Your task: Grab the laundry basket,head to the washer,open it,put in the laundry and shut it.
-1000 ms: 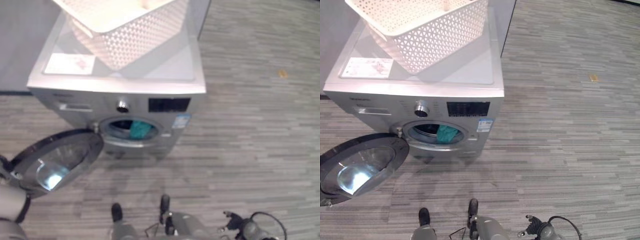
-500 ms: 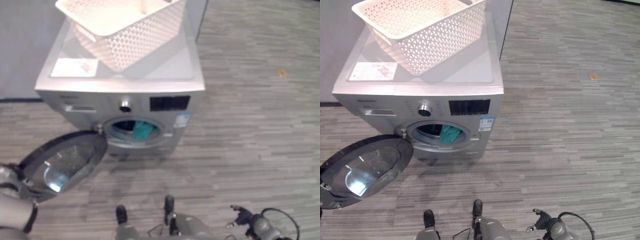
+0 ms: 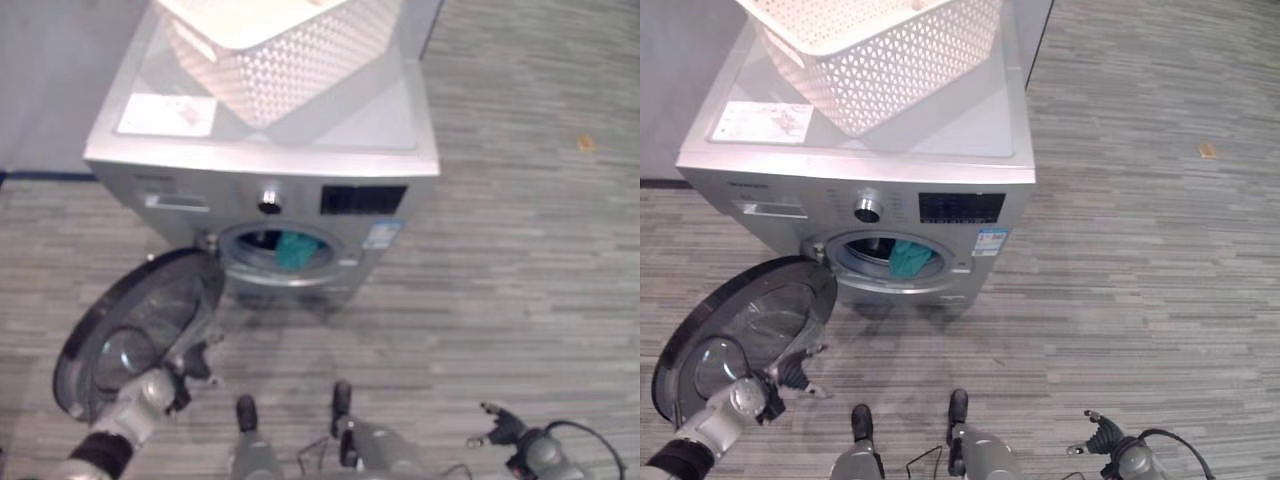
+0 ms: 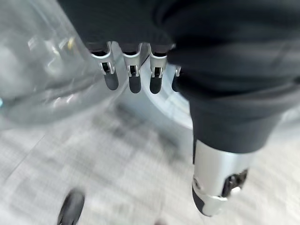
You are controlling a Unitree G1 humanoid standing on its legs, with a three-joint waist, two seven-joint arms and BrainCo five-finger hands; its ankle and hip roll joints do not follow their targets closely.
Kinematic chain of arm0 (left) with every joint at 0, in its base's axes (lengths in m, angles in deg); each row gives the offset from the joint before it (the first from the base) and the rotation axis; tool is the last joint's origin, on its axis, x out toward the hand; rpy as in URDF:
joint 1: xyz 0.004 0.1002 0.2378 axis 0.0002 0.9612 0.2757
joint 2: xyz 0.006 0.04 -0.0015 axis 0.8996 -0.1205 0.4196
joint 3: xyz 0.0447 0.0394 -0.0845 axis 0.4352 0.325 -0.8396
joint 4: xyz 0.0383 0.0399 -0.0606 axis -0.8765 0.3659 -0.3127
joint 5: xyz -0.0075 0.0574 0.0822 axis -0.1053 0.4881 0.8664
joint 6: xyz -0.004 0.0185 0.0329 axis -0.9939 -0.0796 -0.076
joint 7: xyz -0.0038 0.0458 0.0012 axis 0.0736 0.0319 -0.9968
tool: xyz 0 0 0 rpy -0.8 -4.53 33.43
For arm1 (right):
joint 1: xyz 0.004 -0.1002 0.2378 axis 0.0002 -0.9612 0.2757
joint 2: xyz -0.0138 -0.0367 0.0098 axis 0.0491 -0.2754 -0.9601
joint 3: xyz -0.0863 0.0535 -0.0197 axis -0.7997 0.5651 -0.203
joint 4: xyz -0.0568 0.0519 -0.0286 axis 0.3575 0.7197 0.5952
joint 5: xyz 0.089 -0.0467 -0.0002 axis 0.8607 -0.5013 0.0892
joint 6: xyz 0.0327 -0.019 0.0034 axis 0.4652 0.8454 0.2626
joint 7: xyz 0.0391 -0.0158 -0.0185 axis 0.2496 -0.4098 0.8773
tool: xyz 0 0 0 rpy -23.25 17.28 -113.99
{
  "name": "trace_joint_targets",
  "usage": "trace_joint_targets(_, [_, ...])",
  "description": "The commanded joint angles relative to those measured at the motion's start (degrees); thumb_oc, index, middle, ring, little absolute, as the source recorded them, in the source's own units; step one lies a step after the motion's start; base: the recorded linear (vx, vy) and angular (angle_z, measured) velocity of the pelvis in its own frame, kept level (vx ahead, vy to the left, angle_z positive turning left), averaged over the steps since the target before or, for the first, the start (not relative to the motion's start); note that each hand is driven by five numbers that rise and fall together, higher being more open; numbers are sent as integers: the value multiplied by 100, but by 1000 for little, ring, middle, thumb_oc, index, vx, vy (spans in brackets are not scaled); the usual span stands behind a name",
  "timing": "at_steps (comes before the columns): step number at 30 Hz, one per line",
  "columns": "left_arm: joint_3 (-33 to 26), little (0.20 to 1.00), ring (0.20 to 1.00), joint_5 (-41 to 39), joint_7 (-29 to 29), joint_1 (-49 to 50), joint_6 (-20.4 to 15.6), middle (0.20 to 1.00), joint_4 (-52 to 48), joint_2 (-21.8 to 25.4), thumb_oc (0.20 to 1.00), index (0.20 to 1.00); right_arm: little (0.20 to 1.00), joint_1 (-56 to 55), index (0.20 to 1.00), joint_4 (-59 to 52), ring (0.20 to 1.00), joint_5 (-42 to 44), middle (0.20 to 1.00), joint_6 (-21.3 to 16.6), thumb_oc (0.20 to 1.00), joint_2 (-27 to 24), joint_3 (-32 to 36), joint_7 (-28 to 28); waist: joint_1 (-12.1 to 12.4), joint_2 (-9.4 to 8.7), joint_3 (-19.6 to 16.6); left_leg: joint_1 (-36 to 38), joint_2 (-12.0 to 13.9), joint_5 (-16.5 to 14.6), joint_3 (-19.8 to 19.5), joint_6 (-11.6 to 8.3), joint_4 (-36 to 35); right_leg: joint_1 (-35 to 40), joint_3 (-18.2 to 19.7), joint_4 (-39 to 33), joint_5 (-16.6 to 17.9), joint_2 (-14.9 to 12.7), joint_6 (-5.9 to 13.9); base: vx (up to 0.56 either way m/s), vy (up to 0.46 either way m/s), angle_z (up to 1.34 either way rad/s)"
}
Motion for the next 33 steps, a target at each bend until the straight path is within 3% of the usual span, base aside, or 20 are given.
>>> trace_joint_targets(1, [-374,1000,1000,-144,-409,-314,-74,1000,200,271,1000,1000,1000,-251,1000,-158,1000,-149,1000,-26,1000,6,-74,-85,-114,-210,-226,-575,-38,706,-161,179,189,458,90,-58,-589,-195,370,0,0,0])
trace_joint_targets(4, [-509,1000,1000,-195,-463,-502,-149,1000,-583,481,1000,1000,1000,-201,1000,-43,1000,-168,1000,-11,1000,96,-117,-79,-67,-212,-142,-606,-57,808,-89,255,209,440,-6,-70,-465,-211,363,-98,3,-5])
trace_joint_targets(8, [-1588,1000,1000,-841,-3,418,-336,1000,-2565,1093,1000,1000,1000,-242,1000,388,1000,-173,1000,20,1000,306,-11,10,88,-189,-135,-478,-69,774,-67,251,236,558,15,-110,-435,-244,390,28,7,-14])
trace_joint_targets(9, [-1660,1000,1000,-846,21,498,-308,1000,-2633,1104,1000,1000,1000,-230,1000,398,1000,-175,1000,13,1000,313,-39,6,72,-201,-135,-469,-68,771,-59,251,237,565,22,-113,-433,-243,390,47,5,-16])
trace_joint_targets(10, [-2255,1000,1000,-1367,191,1020,-393,1000,-3412,1392,1000,1000,1000,-281,1000,752,1000,-180,1000,41,1000,441,22,46,191,-158,-159,-425,-76,765,-61,242,250,645,-5,-135,-437,-270,401,32,0,-6])
trace_joint_targets(11, [-2355,1000,1000,-1383,217,1126,-363,1000,-3491,1403,1000,1000,1000,-266,1000,763,1000,-183,1000,34,1000,452,-15,42,166,-175,-161,-416,-74,762,-54,241,250,653,1,-140,-435,-269,401,65,3,0])
trace_joint_targets(12, [-2988,1000,1000,-1852,377,1619,-384,1000,-4159,1692,1000,1000,1000,-306,1000,1102,1000,-141,1000,34,1000,583,-7,46,215,-155,-192,-349,-92,739,-53,241,249,744,-24,-161,-446,-291,408,55,6,10])
trace_joint_targets(17, [-4155,1000,1000,-2598,511,2295,-338,1000,-5013,2449,1000,1000,1000,-324,1000,1642,1000,52,1000,61,1000,815,-24,114,354,-89,-282,-187,-138,691,-101,246,228,977,-110,-233,-481,-326,421,53,-5,15])
trace_joint_targets(22, [-3949,1000,1000,-2349,340,2085,-273,1000,-4504,2485,1000,1000,1000,-225,1000,1339,1000,170,1000,78,1000,798,-210,243,353,-106,-302,-46,-154,632,-91,257,162,1091,-115,-265,-499,-351,431,41,1,12])
trace_joint_targets(28, [-3068,1000,1000,-1455,-60,1098,-11,1000,-2750,1613,1000,1000,1000,-231,1000,428,1000,72,1000,170,1000,555,-305,442,268,-165,-290,-67,-124,646,-94,265,120,1047,-96,-277,-500,-329,416,7,-4,1])
trace_joint_targets(29, [-2737,1000,1000,-1022,-279,627,176,1000,-1838,1257,1000,1000,1000,-223,1000,245,1000,-38,1000,234,1000,461,-350,531,193,-203,-275,-102,-102,657,-83,263,101,987,-79,-269,-502,-314,409,0,0,0])
trace_joint_targets(33, [-2408,1000,1000,-538,-698,211,376,1000,-504,760,1000,1000,1000,-299,1000,-16,1000,-201,1000,310,1000,311,-325,654,100,-241,-288,-175,-69,690,-60,265,75,880,-60,-237,-511,-278,397,-2,-1,-1])
